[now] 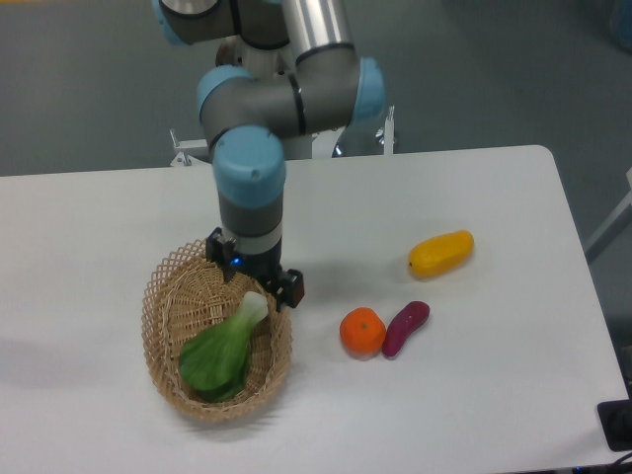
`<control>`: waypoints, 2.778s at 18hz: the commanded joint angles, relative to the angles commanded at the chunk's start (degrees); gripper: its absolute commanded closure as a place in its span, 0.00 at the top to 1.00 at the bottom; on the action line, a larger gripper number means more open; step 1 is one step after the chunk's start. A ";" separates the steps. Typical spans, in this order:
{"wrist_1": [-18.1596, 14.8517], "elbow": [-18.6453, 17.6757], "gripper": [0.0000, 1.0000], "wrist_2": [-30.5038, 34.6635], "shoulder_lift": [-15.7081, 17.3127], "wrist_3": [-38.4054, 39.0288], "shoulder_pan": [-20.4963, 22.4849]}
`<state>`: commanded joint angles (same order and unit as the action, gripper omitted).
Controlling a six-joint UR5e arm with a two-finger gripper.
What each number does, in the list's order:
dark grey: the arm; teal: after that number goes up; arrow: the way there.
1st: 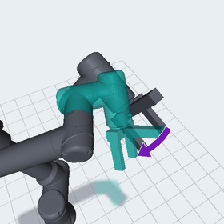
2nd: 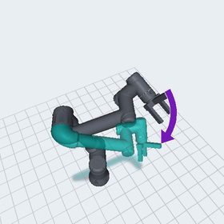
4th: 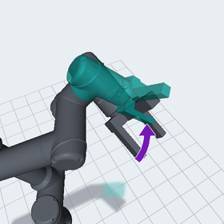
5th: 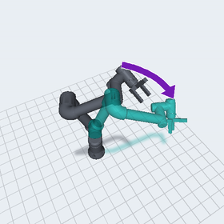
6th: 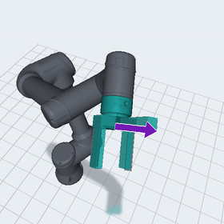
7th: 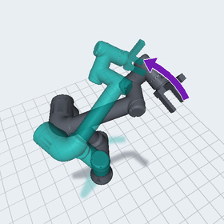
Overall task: Pick up the green vegetable from the basket
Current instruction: 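Lower the gripper into the basket and close on the bok choy stem, then lift the bok choy out of the basket and carry it beside the orange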
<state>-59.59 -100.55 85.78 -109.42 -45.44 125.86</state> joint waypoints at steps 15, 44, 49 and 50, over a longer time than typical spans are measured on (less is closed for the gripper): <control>7.46 -3.34 1.00 0.18 -4.31 0.26 -1.49; 9.41 0.95 0.22 2.81 1.58 -0.26 1.58; 8.62 7.02 0.22 -0.26 2.28 -4.12 6.84; 7.92 7.55 0.22 -0.52 2.98 -5.61 8.16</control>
<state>-51.67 -92.99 85.26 -106.44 -51.05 134.02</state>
